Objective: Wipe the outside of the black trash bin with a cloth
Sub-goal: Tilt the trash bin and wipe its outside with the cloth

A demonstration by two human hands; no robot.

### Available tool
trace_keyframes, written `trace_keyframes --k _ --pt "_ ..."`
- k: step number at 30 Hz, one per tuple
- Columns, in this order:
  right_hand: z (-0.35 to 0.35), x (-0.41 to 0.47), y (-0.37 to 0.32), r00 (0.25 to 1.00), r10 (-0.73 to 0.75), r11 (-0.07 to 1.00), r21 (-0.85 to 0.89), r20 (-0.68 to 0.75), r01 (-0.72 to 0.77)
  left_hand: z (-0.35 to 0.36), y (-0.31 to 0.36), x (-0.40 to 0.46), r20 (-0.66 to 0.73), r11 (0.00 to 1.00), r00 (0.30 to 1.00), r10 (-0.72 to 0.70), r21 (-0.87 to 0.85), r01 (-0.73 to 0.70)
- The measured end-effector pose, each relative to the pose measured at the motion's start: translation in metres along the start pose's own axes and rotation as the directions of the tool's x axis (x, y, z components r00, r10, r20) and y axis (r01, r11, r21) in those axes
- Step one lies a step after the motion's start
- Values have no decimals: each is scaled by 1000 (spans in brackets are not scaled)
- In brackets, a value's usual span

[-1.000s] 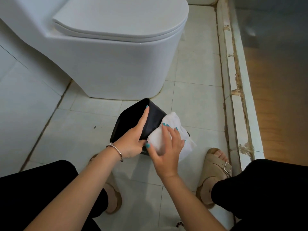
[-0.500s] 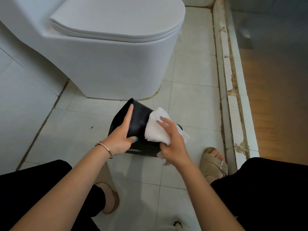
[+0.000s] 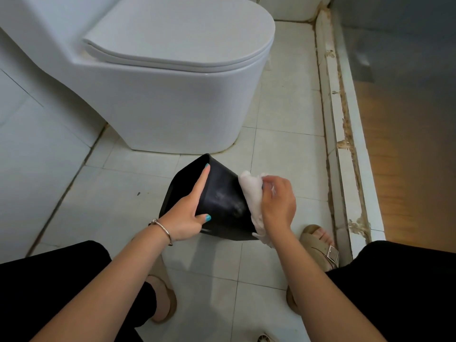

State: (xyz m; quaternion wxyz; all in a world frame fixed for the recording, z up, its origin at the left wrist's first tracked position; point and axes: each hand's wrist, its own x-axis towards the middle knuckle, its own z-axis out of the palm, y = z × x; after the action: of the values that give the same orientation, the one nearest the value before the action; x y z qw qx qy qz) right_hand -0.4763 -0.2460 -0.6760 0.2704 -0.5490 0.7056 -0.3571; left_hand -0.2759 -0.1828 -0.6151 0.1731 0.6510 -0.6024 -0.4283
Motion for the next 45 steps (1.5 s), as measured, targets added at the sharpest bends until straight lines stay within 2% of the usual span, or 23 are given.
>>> trace_keyframes --k 3,5,7,15,18,22,25,31,36,40,42,45 --pt "-1 -11 18 980 -40 999 -13 196 43 6 0 1 -103 1000 995 -4 14 6" --pt "-3 -20 25 915 -23 998 -40 403 42 8 -3 3 -144 1000 990 9 -10 -10" --pt "-2 -23 26 865 -7 998 -50 502 37 7 -7 6 -138 999 990 18 -27 -22" --pt "7 -33 12 894 -86 988 -79 440 134 12 -12 3 -201 998 980 -12 -65 -1" --pt "9 -37 -7 880 -158 981 -28 449 191 15 -10 2 -208 997 978 -8 -71 -7" --pt "16 -47 -39 821 -301 949 66 485 309 16 -8 1 -181 997 983 -9 -79 -6" --pt "18 -46 -41 812 -289 951 55 508 304 13 -9 -1 -131 997 991 -8 -72 -2" --pt "11 -44 -34 837 -231 969 38 496 245 14 -3 4 -55 998 998 14 -53 -17" --pt "11 -42 -31 846 -224 973 63 484 221 10 -6 6 -50 999 999 11 -51 -13" --pt "10 -38 -27 871 -187 978 0 455 210 10 -6 5 -59 999 998 -14 -49 11" --pt "9 -38 -25 874 -211 970 -16 438 242 12 -6 4 -77 998 997 -17 -54 13" --pt "9 -44 -20 857 -338 932 13 388 361 13 -4 5 -77 999 997 -5 -50 1"
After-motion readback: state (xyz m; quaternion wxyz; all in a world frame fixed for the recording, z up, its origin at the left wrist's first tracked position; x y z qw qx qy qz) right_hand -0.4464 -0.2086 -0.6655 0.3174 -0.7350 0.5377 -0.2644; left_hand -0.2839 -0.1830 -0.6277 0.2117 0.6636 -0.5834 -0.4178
